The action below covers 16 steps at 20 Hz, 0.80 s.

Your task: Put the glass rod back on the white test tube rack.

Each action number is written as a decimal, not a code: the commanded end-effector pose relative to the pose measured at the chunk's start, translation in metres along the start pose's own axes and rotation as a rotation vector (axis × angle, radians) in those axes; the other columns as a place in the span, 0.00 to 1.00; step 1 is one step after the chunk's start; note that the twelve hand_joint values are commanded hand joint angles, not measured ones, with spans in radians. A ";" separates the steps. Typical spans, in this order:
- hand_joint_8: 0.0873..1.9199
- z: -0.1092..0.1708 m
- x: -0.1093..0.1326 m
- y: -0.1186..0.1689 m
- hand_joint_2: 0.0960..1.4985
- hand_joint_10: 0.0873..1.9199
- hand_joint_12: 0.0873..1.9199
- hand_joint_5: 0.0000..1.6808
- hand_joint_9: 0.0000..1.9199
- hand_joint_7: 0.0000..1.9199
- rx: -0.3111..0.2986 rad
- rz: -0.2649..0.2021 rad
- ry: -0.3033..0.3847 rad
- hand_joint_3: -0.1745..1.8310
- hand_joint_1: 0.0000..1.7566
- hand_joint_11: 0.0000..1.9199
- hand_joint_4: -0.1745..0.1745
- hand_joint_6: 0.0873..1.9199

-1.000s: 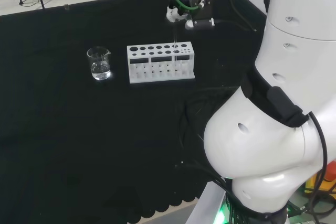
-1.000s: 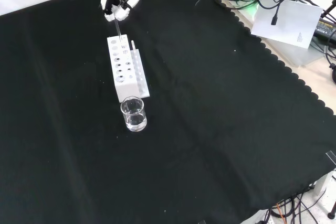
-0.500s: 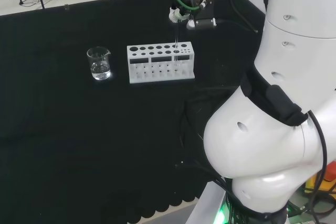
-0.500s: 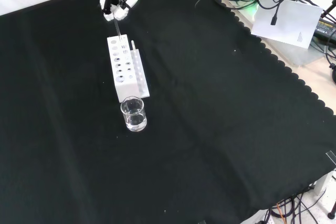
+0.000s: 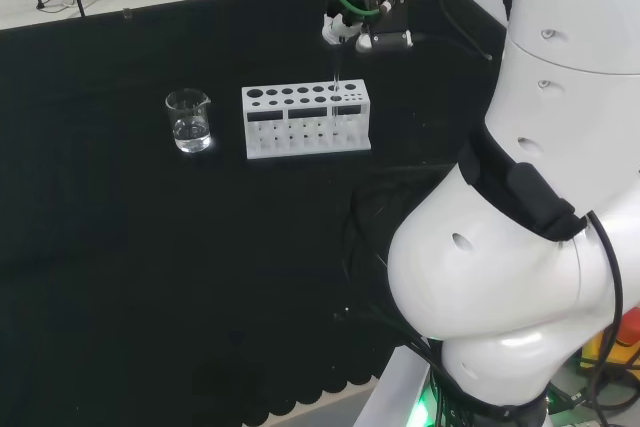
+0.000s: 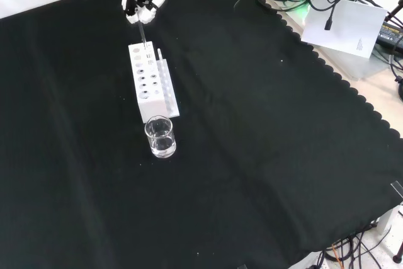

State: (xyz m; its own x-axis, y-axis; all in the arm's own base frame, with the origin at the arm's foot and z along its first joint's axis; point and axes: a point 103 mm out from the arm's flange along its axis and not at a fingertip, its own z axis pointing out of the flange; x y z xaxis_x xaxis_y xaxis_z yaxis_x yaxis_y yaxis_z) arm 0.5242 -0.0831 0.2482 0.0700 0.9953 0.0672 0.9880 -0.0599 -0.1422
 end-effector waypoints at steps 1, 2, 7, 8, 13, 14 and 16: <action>0.34 -0.004 0.002 -0.002 0.60 0.39 0.50 0.50 0.96 0.59 -0.003 -0.002 -0.011 0.00 0.79 1.00 0.00 0.45; 0.36 -0.005 0.001 -0.002 0.59 0.39 0.53 0.49 0.96 0.57 -0.004 -0.002 -0.011 0.00 0.79 1.00 0.00 0.46; 0.37 -0.009 0.000 -0.004 0.58 0.40 0.59 0.48 0.96 0.55 -0.009 0.004 -0.019 0.00 0.79 1.00 0.00 0.46; 0.37 -0.010 -0.001 -0.004 0.58 0.40 0.59 0.48 0.96 0.55 -0.009 0.004 -0.018 0.00 0.79 1.00 0.00 0.46; 0.37 -0.015 -0.001 -0.006 0.58 0.40 0.60 0.48 0.96 0.54 -0.014 0.006 -0.020 0.00 0.79 1.00 0.00 0.46; 0.37 -0.016 -0.001 -0.007 0.58 0.40 0.60 0.48 0.96 0.54 -0.015 0.006 -0.018 0.00 0.79 1.00 0.00 0.46; 0.37 -0.015 -0.001 -0.007 0.58 0.40 0.60 0.48 0.96 0.54 -0.012 0.005 -0.019 0.00 0.80 1.00 0.00 0.46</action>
State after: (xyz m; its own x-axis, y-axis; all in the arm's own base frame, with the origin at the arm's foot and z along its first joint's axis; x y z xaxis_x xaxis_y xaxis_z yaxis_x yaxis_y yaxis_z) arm 0.5204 -0.0850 0.2638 0.0733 0.9962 0.0478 0.9895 -0.0667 -0.1285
